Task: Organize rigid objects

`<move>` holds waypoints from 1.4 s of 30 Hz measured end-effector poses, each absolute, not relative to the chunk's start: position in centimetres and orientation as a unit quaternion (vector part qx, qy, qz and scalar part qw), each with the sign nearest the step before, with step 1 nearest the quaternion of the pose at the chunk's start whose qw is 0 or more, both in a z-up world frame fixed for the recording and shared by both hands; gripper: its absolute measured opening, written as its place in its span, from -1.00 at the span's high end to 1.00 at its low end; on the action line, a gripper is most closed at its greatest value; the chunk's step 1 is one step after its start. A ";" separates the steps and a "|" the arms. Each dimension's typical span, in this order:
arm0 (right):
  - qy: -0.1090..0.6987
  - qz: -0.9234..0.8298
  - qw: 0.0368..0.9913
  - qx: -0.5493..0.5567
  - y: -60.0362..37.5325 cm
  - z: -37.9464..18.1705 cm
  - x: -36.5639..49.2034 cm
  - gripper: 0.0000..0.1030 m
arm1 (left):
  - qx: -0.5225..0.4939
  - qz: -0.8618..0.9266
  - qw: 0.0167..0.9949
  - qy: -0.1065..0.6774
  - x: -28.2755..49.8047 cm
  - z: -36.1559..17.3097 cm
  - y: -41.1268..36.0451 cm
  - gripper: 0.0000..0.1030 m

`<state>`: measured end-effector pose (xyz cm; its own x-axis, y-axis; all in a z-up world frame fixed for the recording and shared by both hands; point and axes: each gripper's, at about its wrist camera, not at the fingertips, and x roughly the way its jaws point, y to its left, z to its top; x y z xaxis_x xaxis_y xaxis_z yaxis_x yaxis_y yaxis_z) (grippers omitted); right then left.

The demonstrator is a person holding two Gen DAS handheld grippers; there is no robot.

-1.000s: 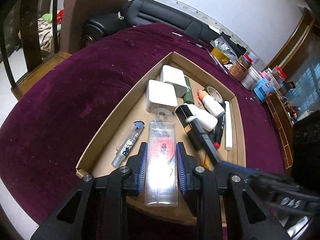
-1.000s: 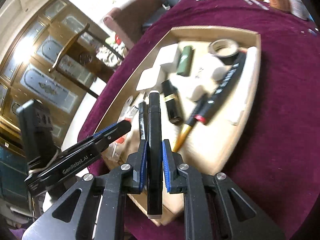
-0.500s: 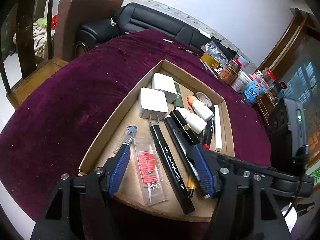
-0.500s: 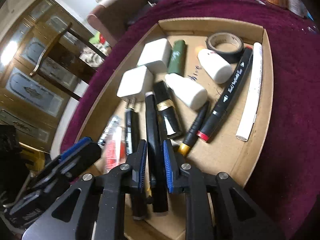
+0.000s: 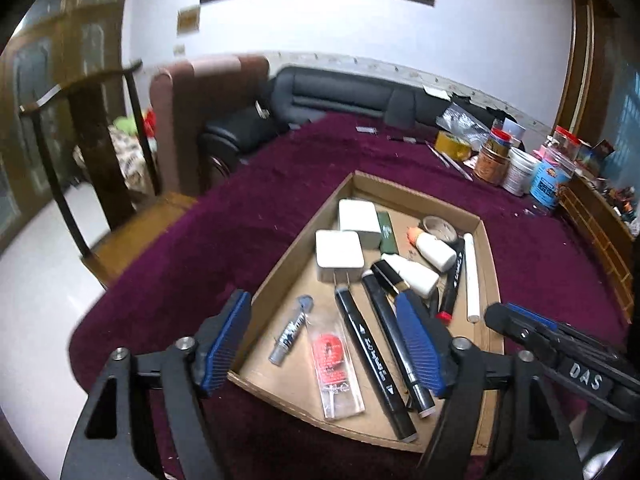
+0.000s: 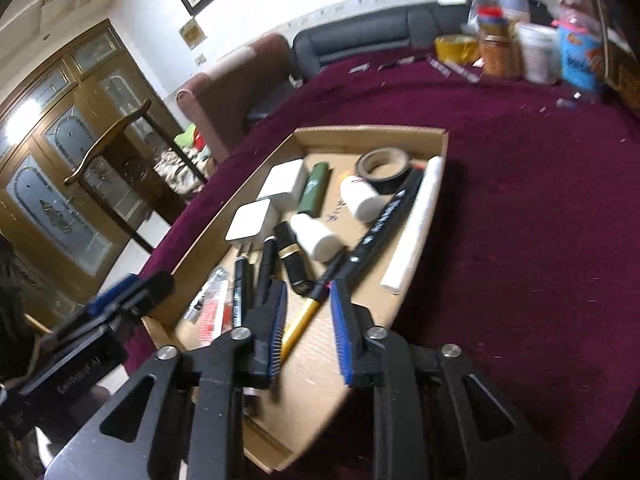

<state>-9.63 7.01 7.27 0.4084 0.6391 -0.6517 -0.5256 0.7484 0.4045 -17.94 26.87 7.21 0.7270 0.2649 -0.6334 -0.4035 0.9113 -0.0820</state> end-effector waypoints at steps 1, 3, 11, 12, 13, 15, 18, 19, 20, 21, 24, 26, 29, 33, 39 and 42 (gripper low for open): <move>0.410 0.345 0.842 0.067 6.6 7.5 -9.9 0.28 | -0.099 0.188 0.925 0.315 -18.1 7.5 26.5 -0.44; 0.395 0.339 0.851 0.067 6.1 7.7 -10.3 0.13 | -0.083 0.197 0.927 0.307 -18.3 7.9 25.8 -0.52; 0.366 0.315 0.874 0.058 3.7 7.7 -10.9 -0.08 | -0.052 0.199 0.929 0.307 -18.0 8.9 23.2 -0.58; 0.367 0.312 0.875 0.058 3.4 7.6 -10.9 -0.08 | -0.047 0.200 0.929 0.308 -17.9 8.9 22.9 -0.58; 0.367 0.309 0.875 0.059 3.1 7.5 -10.8 -0.08 | -0.042 0.199 0.929 0.308 -17.8 9.0 22.4 -0.58; 0.369 0.302 0.877 0.063 2.3 7.1 -10.7 -0.08 | -0.036 0.198 0.929 0.310 -17.8 9.1 21.8 -0.58; 0.371 0.295 0.878 0.068 1.5 7.0 -10.7 -0.08 | -0.029 0.199 0.929 0.310 -17.7 9.2 21.0 -0.58; 0.370 0.293 0.879 0.070 1.1 6.9 -10.7 -0.08 | -0.026 0.200 0.930 0.308 -17.7 9.3 20.8 -0.58; 0.369 0.292 0.879 0.071 0.9 6.9 -10.7 -0.08 | -0.024 0.203 0.930 0.306 -17.7 9.4 20.7 -0.58; 0.368 0.289 0.881 0.071 0.7 6.8 -10.7 -0.08 | -0.022 0.207 0.930 0.301 -17.8 9.5 20.6 -0.58; 0.359 0.283 0.887 0.065 0.3 6.9 -11.0 -0.08 | -0.004 0.254 0.938 0.238 -19.5 11.1 20.2 -0.58; 0.346 0.277 0.895 0.055 0.3 7.2 -11.3 -0.08 | 0.007 0.290 0.943 0.165 -21.6 12.9 19.6 -0.87; 0.336 0.277 0.899 0.047 0.7 7.6 -11.8 -0.08 | -0.023 0.308 0.947 0.088 -24.2 14.6 19.1 -0.98; 0.330 0.284 0.899 0.036 1.4 7.8 -12.4 -0.09 | -0.020 0.271 0.944 0.187 -21.1 14.0 19.7 -0.98; 0.316 0.274 0.908 -0.004 2.2 7.7 -13.3 -0.12 | -0.080 0.244 0.928 0.270 -19.3 11.3 21.4 -0.98; 0.308 0.270 0.912 -0.027 2.9 7.5 -13.7 -0.21 | -0.086 0.259 0.920 0.282 -19.1 10.8 21.9 -0.98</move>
<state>-13.69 2.90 7.52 0.6643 0.4756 -0.5766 -0.5087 0.8529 0.1175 -19.10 21.89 10.81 0.7071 0.4274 -0.5633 -0.5244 0.8514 -0.0122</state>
